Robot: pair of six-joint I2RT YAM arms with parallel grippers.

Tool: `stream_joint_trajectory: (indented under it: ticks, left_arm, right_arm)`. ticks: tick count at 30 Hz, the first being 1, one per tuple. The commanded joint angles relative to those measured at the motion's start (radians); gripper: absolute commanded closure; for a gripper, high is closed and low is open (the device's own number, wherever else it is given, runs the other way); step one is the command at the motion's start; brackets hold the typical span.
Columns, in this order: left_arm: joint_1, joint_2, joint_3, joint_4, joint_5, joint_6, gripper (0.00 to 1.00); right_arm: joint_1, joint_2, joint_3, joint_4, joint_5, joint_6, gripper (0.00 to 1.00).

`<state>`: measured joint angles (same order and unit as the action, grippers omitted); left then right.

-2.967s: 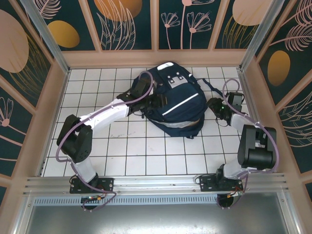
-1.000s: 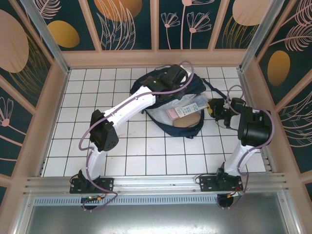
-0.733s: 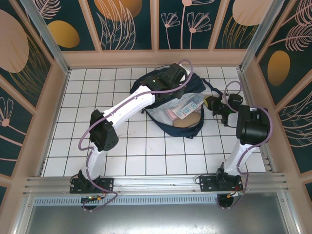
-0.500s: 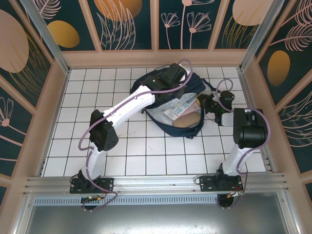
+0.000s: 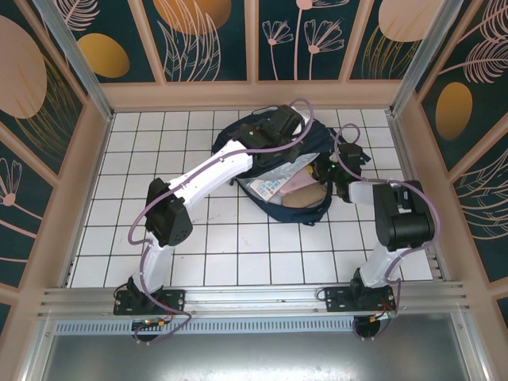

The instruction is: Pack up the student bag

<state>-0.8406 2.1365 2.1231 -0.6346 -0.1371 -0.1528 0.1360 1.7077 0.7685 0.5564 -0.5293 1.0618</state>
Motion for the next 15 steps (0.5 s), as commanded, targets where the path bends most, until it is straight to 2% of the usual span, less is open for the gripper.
stream_joint_trajectory:
  ticks: [1, 2, 4, 11, 15]
  left_arm:
    - [0.017, -0.06, -0.01, 0.078, -0.033, -0.031, 1.0]
    - [0.018, -0.057, -0.012, 0.081, -0.031, -0.034, 1.0]
    - [0.018, -0.053, -0.014, 0.083, -0.029, -0.036, 1.0]
    - [0.019, -0.061, -0.051, 0.104, 0.0, -0.048, 1.0]
    - [0.019, -0.069, -0.054, 0.1, 0.001, -0.049, 1.0]
  right_arm:
    - [-0.017, -0.115, 0.019, -0.161, 0.069, -0.118, 0.46]
    - [-0.021, -0.142, 0.01, -0.195, 0.087, -0.13, 0.42]
    - [-0.03, -0.196, -0.02, -0.225, 0.094, -0.146, 0.4]
    - [-0.029, -0.405, -0.147, -0.405, 0.178, -0.197, 0.4]
    - [0.027, -0.495, -0.227, -0.506, 0.297, -0.207, 0.4]
